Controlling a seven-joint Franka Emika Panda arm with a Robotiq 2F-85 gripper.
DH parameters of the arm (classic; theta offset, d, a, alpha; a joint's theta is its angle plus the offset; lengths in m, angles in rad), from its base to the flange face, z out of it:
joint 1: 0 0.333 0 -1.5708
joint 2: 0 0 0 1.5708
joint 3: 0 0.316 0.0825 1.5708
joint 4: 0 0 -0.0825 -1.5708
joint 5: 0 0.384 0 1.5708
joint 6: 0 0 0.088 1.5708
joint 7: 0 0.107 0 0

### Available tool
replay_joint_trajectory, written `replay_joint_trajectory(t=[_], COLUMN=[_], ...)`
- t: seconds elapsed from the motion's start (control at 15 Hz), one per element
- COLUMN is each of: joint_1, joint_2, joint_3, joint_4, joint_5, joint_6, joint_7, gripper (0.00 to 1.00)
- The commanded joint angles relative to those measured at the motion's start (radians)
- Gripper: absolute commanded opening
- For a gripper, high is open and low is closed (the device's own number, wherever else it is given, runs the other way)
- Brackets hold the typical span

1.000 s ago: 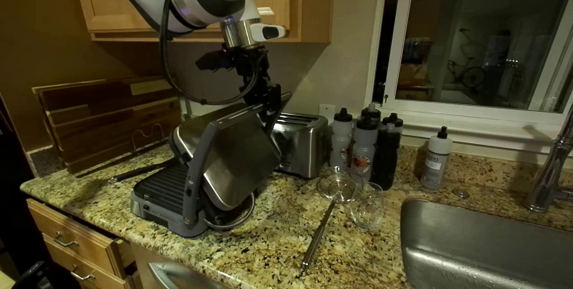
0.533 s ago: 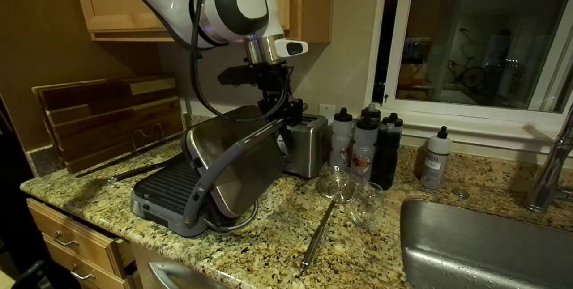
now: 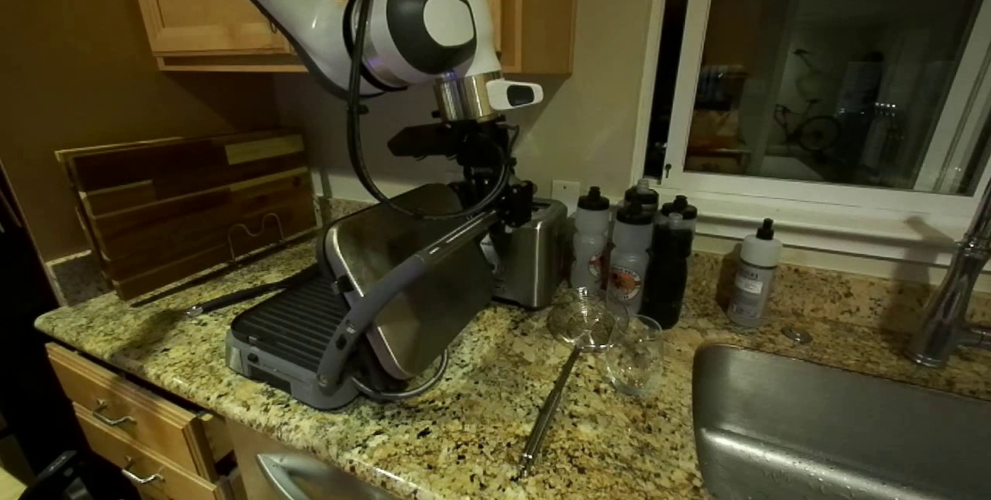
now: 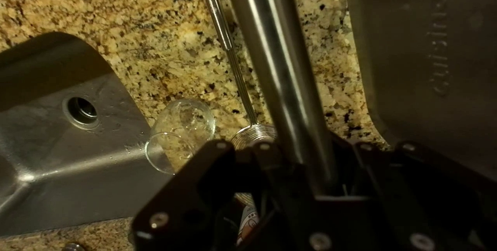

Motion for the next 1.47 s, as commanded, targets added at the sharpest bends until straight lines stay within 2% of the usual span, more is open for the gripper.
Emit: replay_joint_trajectory(t=[0.0,0.67,1.13,1.4], joint_1=[0.002,-0.007,-0.004,0.005], joint_2=[-0.015,-0.101,-0.195,-0.262], joint_3=[-0.001,-0.008,-0.001,-0.005], joint_4=[-0.013,-0.030,-0.045,-0.063], joint_5=[-0.009,-0.095,-0.039,0.035], joint_6=[0.006,-0.020,-0.067,-0.132], joint_7=[-0.022,-0.029,-0.102,-0.222], gripper=[0.36,0.99,1.00,1.00])
